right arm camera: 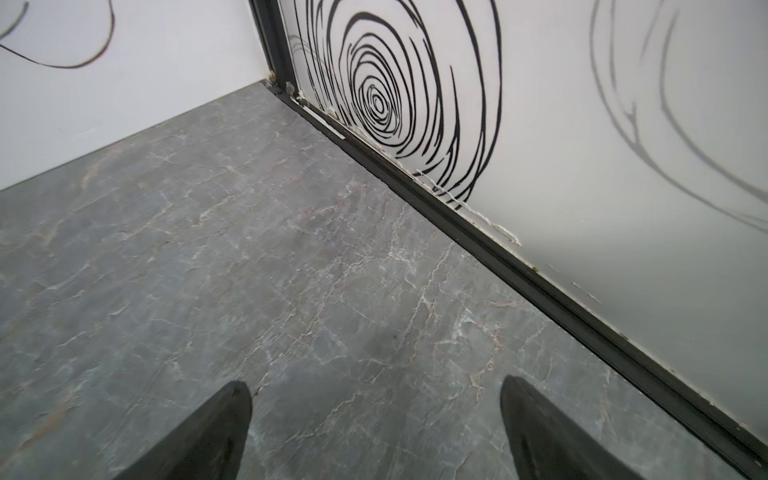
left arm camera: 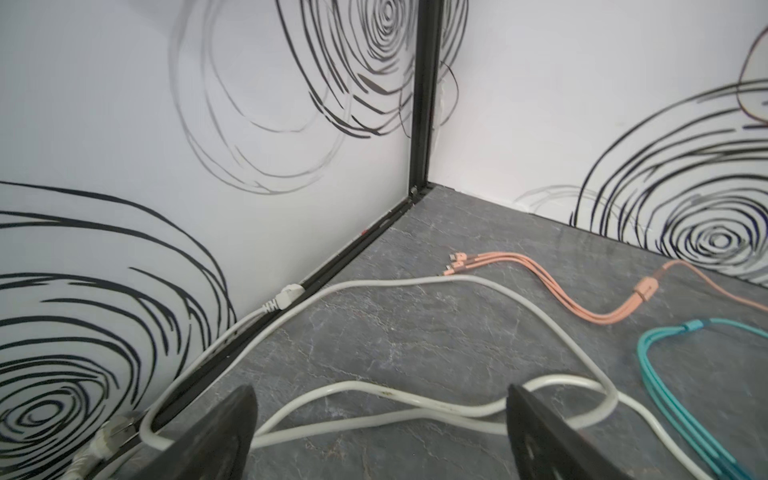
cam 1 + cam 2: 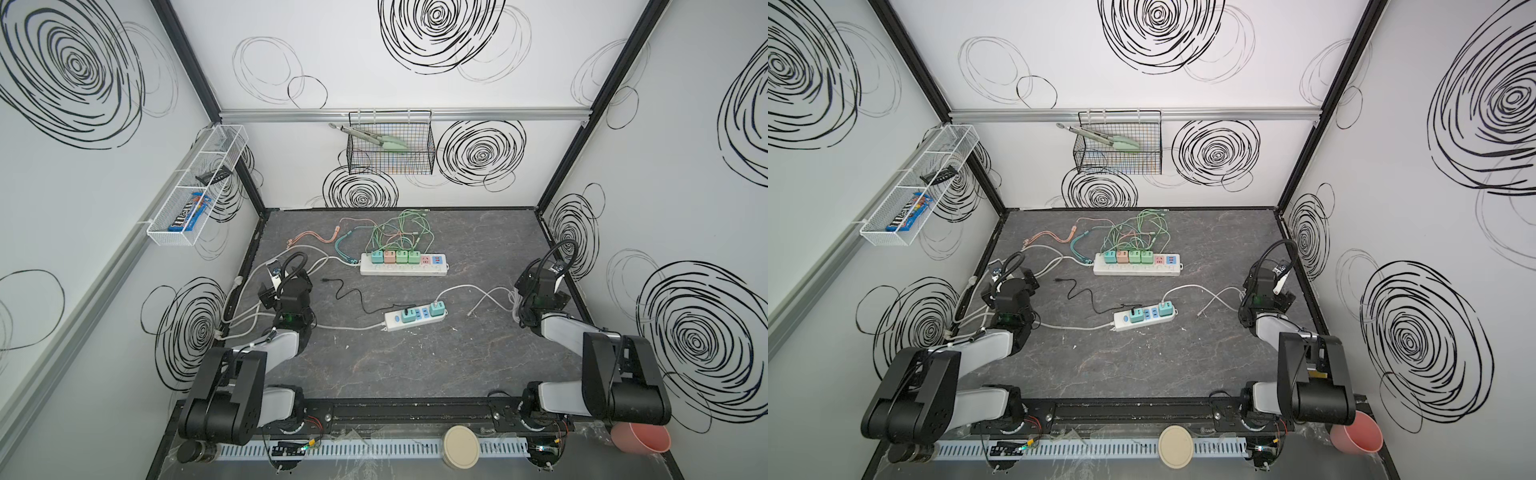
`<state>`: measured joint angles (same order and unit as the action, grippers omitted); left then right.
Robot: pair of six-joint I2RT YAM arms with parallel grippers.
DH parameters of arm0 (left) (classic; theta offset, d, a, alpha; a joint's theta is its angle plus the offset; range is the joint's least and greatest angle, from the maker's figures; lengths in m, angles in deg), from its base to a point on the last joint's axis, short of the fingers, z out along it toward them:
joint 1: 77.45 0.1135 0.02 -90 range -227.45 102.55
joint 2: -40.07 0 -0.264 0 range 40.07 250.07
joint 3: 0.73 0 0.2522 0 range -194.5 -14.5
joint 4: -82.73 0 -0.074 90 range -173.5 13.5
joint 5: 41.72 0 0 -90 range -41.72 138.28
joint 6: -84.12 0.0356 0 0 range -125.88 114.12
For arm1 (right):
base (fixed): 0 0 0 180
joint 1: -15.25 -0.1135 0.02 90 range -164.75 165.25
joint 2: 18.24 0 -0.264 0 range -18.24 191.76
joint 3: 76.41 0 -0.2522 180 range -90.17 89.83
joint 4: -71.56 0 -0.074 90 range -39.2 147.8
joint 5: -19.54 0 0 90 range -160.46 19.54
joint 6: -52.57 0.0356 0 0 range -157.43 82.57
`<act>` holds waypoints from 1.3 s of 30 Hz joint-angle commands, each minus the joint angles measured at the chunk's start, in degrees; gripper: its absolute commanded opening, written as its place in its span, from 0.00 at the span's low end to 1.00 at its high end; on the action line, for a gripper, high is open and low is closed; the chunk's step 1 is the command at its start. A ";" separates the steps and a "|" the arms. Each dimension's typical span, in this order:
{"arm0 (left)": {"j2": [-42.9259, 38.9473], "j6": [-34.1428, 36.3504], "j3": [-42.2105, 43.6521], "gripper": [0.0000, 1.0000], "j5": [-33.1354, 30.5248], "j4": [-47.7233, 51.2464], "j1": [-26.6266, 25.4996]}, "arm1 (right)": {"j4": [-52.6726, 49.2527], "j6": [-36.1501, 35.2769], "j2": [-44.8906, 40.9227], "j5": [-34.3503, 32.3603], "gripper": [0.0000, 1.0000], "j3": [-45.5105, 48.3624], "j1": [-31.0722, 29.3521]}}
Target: Insert the plug
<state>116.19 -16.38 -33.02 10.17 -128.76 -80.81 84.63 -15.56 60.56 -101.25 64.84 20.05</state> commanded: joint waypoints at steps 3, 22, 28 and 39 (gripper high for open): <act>3.40 5.51 -0.66 0.96 16.25 -10.30 0.19 | 12.63 -6.70 1.61 11.11 0.97 1.59 2.60; 9.55 8.38 9.12 0.96 21.67 -36.01 -1.57 | 29.70 -18.27 -3.04 25.62 0.97 11.12 -5.38; 9.64 8.79 9.00 0.96 21.33 -35.87 -2.06 | 42.50 -20.05 8.15 25.75 0.97 11.59 -6.07; 9.78 8.92 8.34 0.96 22.61 -34.72 -1.73 | 34.36 -18.45 5.98 27.07 0.97 9.22 -5.15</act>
<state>126.00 -8.14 -23.42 31.83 -159.82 -83.02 117.48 -33.84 67.60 -74.56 75.40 14.73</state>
